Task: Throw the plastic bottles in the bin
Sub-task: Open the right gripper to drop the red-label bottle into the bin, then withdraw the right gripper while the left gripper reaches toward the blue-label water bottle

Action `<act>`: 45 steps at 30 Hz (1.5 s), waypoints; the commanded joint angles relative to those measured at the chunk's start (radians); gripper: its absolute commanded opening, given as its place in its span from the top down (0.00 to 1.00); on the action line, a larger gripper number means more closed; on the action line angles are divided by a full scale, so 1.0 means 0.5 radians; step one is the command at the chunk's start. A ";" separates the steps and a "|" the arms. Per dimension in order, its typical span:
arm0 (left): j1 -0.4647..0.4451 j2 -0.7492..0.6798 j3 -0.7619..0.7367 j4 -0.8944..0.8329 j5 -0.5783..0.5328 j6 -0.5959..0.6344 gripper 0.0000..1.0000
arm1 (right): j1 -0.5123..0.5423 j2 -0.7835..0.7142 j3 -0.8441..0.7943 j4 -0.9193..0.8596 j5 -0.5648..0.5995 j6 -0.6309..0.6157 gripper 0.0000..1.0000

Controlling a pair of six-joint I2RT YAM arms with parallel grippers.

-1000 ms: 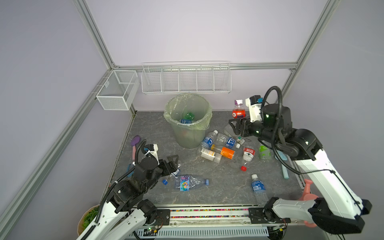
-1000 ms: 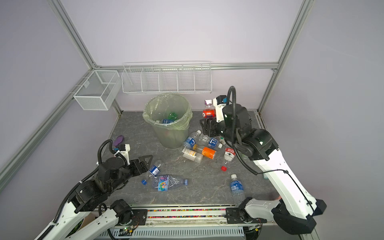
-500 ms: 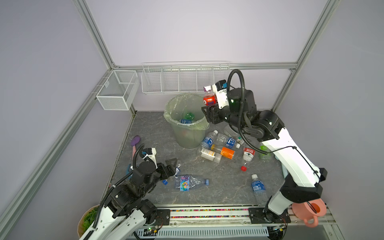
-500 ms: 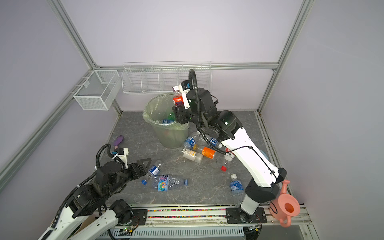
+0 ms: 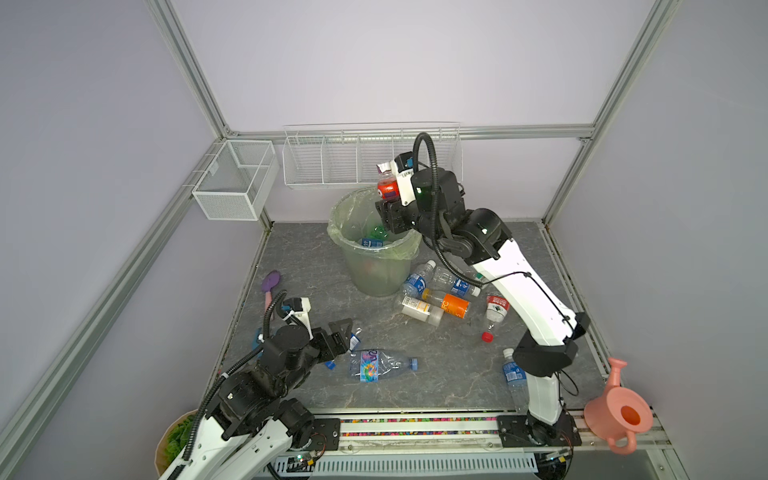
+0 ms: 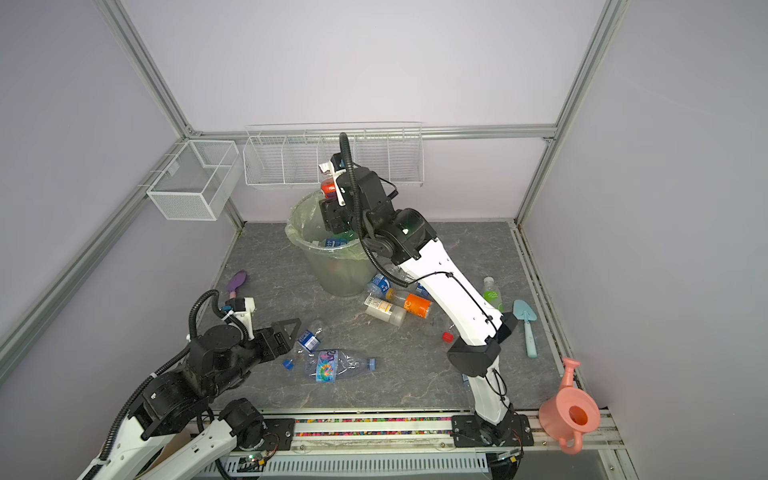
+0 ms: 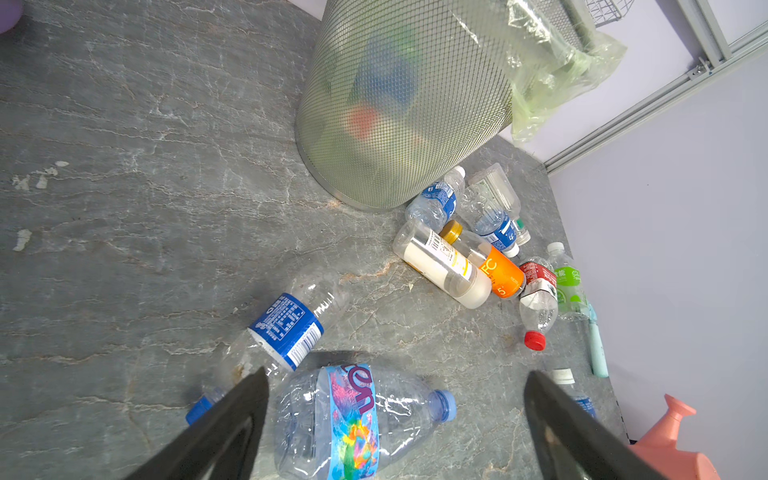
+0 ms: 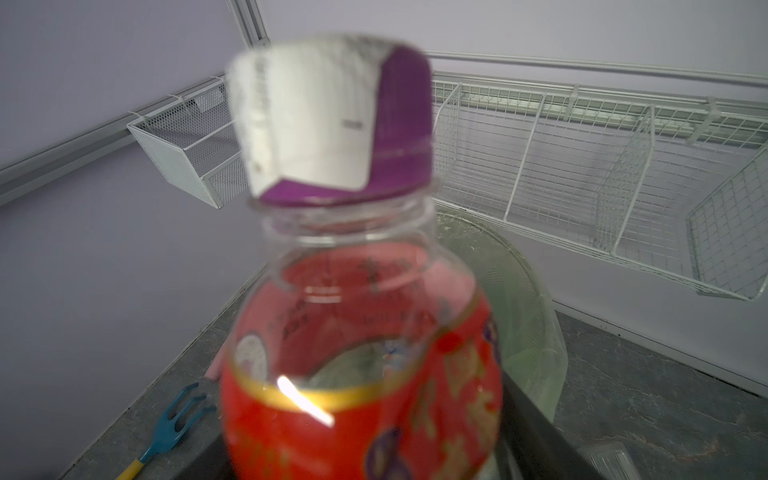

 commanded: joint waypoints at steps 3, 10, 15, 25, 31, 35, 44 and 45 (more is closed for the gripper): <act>-0.009 -0.020 0.069 -0.069 0.005 -0.032 0.05 | -0.189 0.254 0.152 -0.098 -0.268 0.155 0.21; -0.009 0.020 0.116 -0.059 -0.009 -0.019 0.06 | -0.184 0.039 -0.020 -0.076 -0.194 0.117 0.12; -0.009 0.121 0.164 -0.025 0.029 0.011 0.07 | -0.165 -0.124 -0.102 -0.065 -0.193 0.089 0.12; -0.026 0.168 0.181 -0.001 0.055 -0.004 0.08 | -0.093 -0.573 -0.620 0.003 -0.108 0.072 0.12; -0.187 0.287 0.195 0.051 -0.034 -0.036 0.09 | -0.078 -1.011 -1.197 0.168 -0.011 0.119 0.12; -0.455 0.471 0.225 0.150 -0.215 -0.074 0.09 | -0.077 -1.349 -1.599 0.258 0.122 0.167 0.12; -0.860 1.152 0.435 0.417 -0.326 -0.134 0.08 | -0.088 -1.844 -2.095 0.175 0.446 0.310 0.12; -0.891 1.231 0.475 0.439 -0.317 -0.133 0.08 | -0.089 -1.885 -2.121 0.139 0.515 0.346 0.12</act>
